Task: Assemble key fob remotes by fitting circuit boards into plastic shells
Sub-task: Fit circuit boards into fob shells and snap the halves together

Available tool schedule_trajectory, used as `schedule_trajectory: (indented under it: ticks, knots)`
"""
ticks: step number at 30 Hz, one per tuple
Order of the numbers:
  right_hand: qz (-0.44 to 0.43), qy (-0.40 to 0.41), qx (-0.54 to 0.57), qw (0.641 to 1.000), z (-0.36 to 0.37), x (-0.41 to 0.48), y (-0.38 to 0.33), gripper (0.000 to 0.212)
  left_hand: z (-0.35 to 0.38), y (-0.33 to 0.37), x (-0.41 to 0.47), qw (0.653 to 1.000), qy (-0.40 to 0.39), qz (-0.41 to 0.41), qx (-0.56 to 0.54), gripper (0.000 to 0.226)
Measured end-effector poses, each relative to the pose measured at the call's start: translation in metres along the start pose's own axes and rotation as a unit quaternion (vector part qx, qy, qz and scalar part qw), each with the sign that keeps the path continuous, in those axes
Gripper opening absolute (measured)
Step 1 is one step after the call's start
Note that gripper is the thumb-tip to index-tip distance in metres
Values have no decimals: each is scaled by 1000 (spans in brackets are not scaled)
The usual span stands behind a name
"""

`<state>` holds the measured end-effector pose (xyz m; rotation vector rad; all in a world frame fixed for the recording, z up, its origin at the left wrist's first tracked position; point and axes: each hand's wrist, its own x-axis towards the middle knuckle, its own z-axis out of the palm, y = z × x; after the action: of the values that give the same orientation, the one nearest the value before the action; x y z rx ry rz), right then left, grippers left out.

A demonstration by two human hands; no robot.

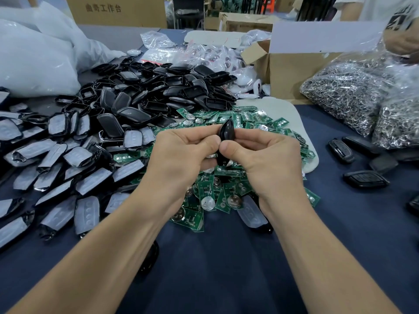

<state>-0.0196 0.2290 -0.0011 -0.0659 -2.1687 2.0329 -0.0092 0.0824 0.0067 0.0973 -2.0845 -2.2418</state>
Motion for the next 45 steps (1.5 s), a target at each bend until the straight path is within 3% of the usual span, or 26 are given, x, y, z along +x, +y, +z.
schedule_trajectory:
  ticks: [7, 11, 15, 22, 28, 31, 34, 36, 41, 45]
  knots:
    - [-69, 87, -102, 989, 8, -8, -6, 22, 12, 0, -7, 999, -41, 10, -20, 28]
    - [-123, 83, -177, 973, 10, -14, -10, 17, 12, 1, -7, 998, -14, 41, 54, 16]
    - [-178, 67, -239, 952, 14, -21, -13, 34, 5, 0, -2, 995, 42, 53, 78, 11]
    - [-230, 77, -250, 937, 15, -24, -17, 45, 3, 6, -4, 997, 14, 72, 36, 22]
    - [-282, 94, -269, 916, 18, -27, -17, 50, 8, 11, -7, 995, 61, 77, 13, 30]
    - [-251, 69, -262, 929, 17, -26, -16, 48, 8, 12, -6, 994, 86, 69, 9, 28]
    - [-119, -16, -137, 983, 10, -17, -18, 30, 3, 15, -4, 993, 72, 86, 24, 25]
    - [-72, -48, -74, 993, 4, -10, -17, 19, -3, 16, -3, 993, 45, 103, 35, 29]
    - [-56, -58, -13, 997, -3, -5, -14, 23, -11, 15, -1, 988, -3, 141, 65, 27]
    - [-64, -39, -20, 997, -4, -3, -12, 31, -15, 13, 2, 991, -3, 103, 86, 19]
